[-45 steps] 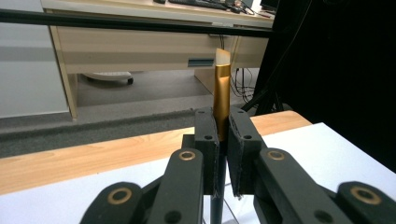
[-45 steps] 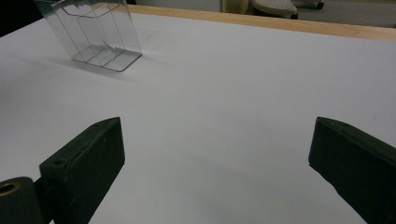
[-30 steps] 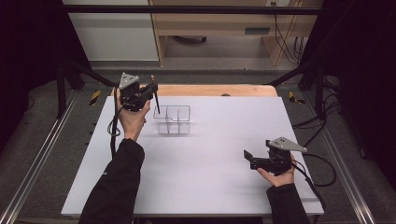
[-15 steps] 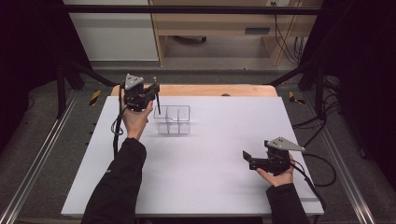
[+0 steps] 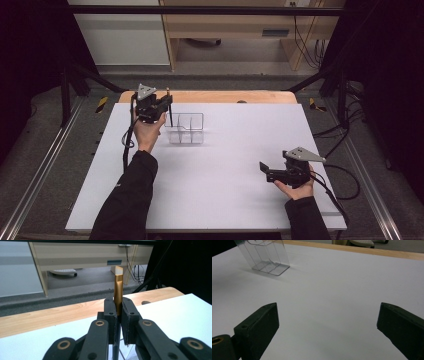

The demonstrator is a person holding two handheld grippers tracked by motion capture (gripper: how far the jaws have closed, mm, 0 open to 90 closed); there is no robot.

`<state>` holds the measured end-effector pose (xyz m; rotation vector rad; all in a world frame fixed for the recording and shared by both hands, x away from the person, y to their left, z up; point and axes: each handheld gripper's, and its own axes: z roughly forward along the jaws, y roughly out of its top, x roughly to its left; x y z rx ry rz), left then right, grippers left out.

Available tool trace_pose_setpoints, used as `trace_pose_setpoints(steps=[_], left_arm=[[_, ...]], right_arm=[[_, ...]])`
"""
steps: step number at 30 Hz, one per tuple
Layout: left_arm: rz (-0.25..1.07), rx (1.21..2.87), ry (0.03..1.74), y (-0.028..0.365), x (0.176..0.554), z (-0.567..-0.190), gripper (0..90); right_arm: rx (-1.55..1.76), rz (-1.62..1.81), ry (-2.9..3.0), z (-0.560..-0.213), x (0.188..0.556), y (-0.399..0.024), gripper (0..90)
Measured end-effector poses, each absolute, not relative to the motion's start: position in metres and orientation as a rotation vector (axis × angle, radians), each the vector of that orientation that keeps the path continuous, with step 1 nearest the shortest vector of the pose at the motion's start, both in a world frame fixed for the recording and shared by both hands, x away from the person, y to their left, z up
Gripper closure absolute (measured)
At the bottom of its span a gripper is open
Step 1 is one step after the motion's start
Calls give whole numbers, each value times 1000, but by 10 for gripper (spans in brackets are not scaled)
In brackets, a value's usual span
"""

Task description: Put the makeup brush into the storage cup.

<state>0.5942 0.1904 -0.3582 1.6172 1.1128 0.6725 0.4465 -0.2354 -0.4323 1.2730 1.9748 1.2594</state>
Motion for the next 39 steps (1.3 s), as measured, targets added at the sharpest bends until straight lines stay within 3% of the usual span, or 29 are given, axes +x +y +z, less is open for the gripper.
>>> trace_pose_setpoints(steps=[39], left_arm=[[641, 1663, 1159, 196, 585, -404, 827]], right_arm=[[1269, 1257, 1989, -434, 447, -233, 41]])
